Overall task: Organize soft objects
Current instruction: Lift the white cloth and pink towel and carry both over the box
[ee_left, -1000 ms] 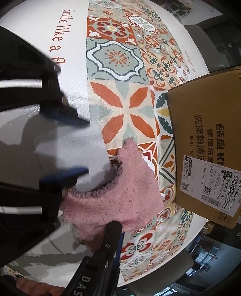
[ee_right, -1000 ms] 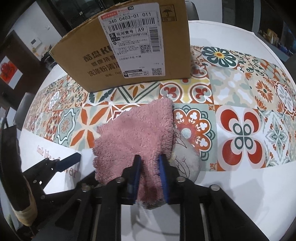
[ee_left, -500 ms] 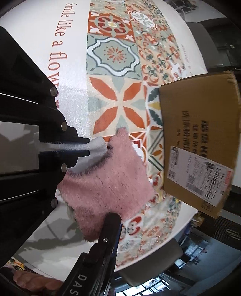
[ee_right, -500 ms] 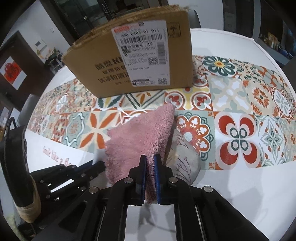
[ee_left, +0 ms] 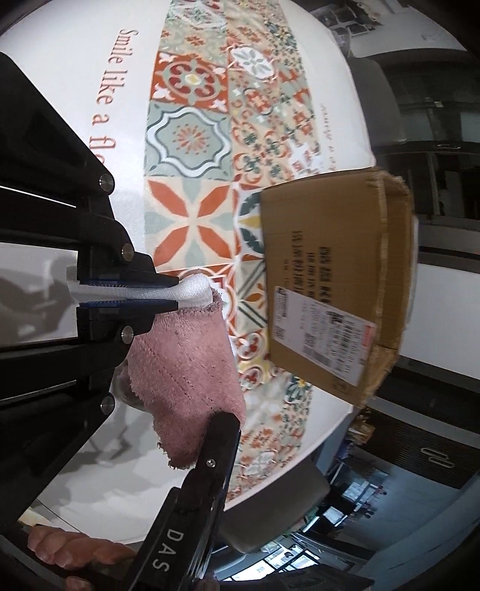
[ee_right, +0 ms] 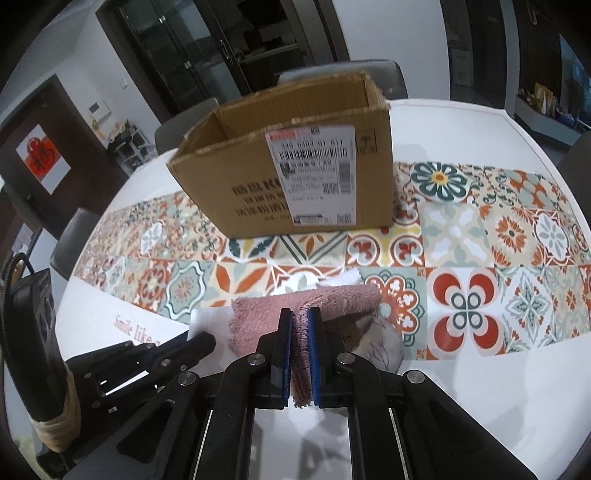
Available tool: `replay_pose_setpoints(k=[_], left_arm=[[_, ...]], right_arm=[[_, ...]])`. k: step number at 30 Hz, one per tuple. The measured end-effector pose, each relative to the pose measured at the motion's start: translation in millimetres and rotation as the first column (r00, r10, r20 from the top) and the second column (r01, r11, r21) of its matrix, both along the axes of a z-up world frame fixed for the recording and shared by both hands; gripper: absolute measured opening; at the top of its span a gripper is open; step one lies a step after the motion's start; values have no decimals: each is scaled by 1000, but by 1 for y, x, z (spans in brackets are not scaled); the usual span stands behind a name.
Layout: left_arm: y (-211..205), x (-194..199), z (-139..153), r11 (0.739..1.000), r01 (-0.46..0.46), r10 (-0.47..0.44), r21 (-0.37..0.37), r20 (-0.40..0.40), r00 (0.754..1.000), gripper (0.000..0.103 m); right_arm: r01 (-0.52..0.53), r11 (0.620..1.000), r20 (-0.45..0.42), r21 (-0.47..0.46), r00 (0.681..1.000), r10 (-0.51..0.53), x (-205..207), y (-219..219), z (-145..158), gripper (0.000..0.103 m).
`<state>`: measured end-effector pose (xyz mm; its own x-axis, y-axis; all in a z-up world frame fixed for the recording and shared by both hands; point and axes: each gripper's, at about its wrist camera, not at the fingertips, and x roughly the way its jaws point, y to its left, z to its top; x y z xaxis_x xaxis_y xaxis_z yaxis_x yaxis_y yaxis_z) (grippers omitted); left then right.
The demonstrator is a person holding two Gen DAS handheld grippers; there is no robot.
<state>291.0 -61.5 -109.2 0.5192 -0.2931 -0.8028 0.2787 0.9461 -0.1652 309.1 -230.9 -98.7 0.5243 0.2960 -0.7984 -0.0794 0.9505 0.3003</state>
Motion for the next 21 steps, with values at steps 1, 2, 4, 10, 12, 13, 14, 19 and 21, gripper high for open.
replay_pose_setpoints(k=[1,2,4,10,12,13,14,19,21], left_arm=[[0,0,4,1000,-2,2,-2,12,1000,7],[1,0,9,1000,-3,3,-2,26,1000,7],[3,-1,16,1000,-7,7,-4,48,999,7],[5,-2,38,1000,-10,11,-13,113,994,7],[5,-2,45,1000,-12,15,-17,130,991,7],[6,-2,47,1000,-13,16,-19,138,990,7],[6,-2,51,1000,-14,17,-21,151,988,7],[9,0,70,999,-22,27,-25,210,977,7],[10,0,78,999,-24,30,-31,233,972,7]], right_arm=[[1,1000,7,3,1000,-1,0,0,3,9],[2,1000,19,5,1000,-2,-1,0,7,9],[7,1000,42,6,999,-7,-1,-1,15,9],[37,999,108,-1,993,-37,-1,-5,36,9],[48,999,130,-2,990,-47,-1,-6,43,9],[51,999,137,-1,989,-50,-1,-7,45,9],[55,998,150,-3,987,-54,0,-7,49,9],[64,998,202,0,977,-63,2,-8,67,9],[68,998,227,-5,972,-65,2,-7,74,9]])
